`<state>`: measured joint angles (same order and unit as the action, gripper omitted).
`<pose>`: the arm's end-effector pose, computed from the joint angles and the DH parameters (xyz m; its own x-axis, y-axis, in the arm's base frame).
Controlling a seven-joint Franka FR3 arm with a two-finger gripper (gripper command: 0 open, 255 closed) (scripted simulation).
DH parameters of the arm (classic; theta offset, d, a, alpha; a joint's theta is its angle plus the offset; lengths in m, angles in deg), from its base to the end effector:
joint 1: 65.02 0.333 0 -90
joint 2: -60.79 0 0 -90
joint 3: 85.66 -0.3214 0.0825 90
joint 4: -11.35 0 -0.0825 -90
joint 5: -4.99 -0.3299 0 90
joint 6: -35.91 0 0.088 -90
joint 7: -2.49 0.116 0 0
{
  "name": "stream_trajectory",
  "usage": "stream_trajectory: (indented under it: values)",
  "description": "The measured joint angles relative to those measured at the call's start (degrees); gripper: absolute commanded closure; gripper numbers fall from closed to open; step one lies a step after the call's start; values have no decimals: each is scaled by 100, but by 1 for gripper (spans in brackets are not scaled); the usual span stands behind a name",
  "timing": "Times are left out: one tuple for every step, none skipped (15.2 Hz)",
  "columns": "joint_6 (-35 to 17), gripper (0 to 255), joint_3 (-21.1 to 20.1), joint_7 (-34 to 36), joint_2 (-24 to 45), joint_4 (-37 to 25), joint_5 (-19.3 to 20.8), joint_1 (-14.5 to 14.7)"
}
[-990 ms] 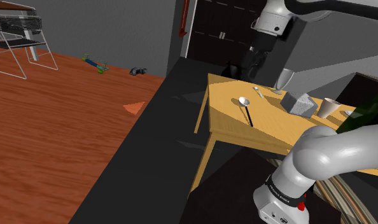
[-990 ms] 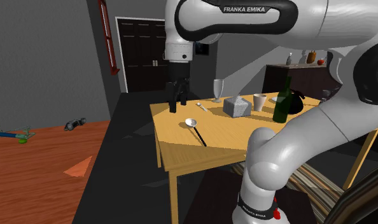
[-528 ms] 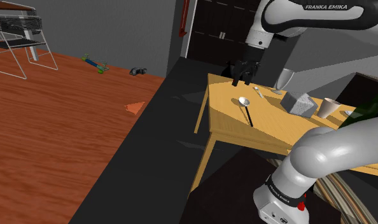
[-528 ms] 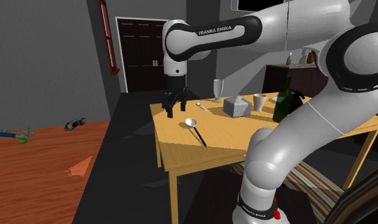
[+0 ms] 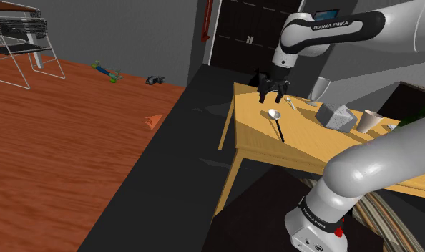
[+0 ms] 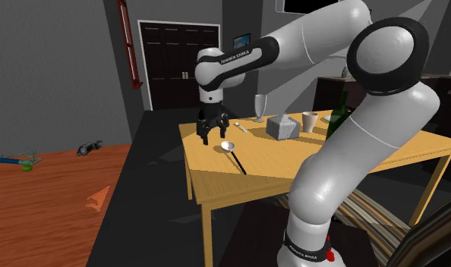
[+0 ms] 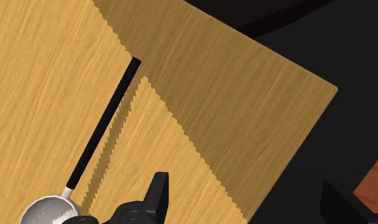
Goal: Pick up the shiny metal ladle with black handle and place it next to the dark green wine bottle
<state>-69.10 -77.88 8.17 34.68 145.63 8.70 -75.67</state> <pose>0.3324 -0.1229 0.5110 0.9245 -0.3767 -0.0577 -0.3770 -0.9262 0.0076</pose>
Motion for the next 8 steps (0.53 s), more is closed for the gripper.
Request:
stream_trajectory:
  values:
    - [-133,0,49,68,137,24,27,-65]
    - [-202,0,101,128,284,-29,51,-129]
    - [-286,0,162,177,392,-29,82,-201]
    - [-384,0,208,251,523,-35,103,-260]
    - [-450,0,281,282,666,-90,132,-335]
    - [-562,0,353,321,769,-56,165,-412]
    - [-638,0,391,404,916,-102,169,-459]
    - [-723,0,458,447,1039,-117,193,-529]
